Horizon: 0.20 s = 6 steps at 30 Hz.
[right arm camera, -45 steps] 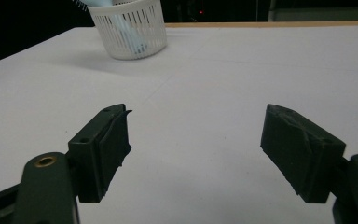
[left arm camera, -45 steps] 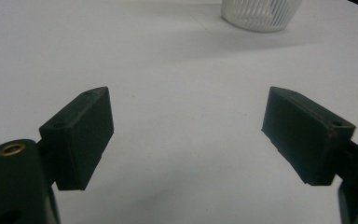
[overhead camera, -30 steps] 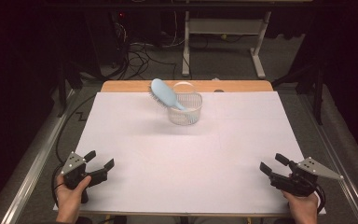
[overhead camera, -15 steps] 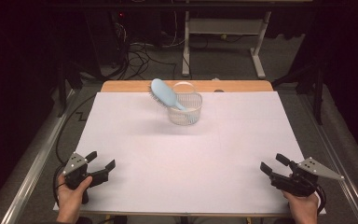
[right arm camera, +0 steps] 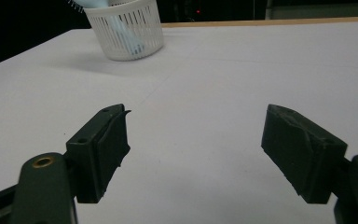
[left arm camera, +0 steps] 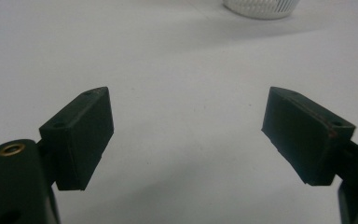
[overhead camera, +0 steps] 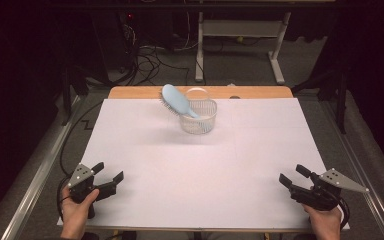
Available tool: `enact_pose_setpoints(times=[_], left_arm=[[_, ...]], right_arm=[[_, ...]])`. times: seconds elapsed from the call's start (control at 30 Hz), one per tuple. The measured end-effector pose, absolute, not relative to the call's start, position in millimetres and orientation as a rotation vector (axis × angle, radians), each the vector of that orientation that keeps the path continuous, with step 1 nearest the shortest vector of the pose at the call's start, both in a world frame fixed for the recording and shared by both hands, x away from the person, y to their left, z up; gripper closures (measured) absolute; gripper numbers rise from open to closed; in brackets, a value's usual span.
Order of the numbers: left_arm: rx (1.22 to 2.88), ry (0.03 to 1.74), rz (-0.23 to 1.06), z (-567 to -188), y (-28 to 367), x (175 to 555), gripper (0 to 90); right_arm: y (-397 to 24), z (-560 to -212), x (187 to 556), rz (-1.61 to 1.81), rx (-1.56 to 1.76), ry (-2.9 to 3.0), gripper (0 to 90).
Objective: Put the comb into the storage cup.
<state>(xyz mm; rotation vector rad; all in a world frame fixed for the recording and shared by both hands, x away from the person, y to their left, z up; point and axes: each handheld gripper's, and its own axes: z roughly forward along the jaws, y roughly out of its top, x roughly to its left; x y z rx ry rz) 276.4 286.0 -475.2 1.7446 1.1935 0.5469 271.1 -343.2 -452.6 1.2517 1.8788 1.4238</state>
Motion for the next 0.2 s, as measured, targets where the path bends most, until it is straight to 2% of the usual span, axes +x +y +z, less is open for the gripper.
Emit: enact_pose_setpoints(times=[0.2], left_arm=[[1.748,1.194,0.546,-475.2,285.8,277.0,17.4]], right_arm=[[-343.5,-452.5,270.8,1.429,1.255,1.875,23.0]])
